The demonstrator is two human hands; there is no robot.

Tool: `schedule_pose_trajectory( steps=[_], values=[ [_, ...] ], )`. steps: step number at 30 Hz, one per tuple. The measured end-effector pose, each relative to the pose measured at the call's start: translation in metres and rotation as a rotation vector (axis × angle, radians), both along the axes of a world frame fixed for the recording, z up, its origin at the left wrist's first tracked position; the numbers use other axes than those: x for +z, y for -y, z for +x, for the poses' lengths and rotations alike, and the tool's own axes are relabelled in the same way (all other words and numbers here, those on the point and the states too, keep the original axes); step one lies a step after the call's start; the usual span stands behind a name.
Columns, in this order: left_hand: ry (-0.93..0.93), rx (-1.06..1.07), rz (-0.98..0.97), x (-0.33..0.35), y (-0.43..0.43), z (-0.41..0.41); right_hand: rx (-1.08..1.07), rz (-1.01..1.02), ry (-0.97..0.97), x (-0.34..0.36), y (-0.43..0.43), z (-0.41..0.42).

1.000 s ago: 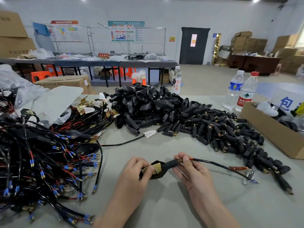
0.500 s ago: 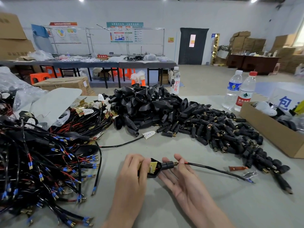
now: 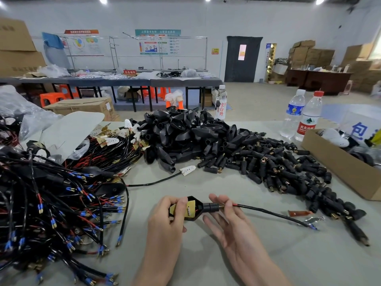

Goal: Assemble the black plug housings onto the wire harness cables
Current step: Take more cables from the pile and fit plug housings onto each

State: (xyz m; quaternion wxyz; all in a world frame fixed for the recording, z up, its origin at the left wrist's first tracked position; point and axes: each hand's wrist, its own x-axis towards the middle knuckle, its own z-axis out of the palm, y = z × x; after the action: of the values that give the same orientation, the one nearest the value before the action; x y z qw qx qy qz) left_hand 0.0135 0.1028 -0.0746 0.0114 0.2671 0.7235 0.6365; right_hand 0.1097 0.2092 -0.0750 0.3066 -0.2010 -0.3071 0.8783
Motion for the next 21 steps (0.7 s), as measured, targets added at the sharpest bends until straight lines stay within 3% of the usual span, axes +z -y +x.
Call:
schedule_pose_trajectory(
  steps=[4, 9, 21],
  values=[
    [0.048, -0.021, 0.077, 0.004, 0.002, 0.001, -0.116, 0.052, 0.083, -0.003, -0.004, 0.001],
    [0.057, -0.113, 0.027, 0.002, 0.001, -0.001, -0.167, 0.140, 0.135, -0.006, -0.006, 0.003],
    [0.183, -0.135, 0.059, -0.003, 0.002, -0.012, -0.177, 0.230, 0.237, -0.002, -0.003, 0.002]
  ],
)
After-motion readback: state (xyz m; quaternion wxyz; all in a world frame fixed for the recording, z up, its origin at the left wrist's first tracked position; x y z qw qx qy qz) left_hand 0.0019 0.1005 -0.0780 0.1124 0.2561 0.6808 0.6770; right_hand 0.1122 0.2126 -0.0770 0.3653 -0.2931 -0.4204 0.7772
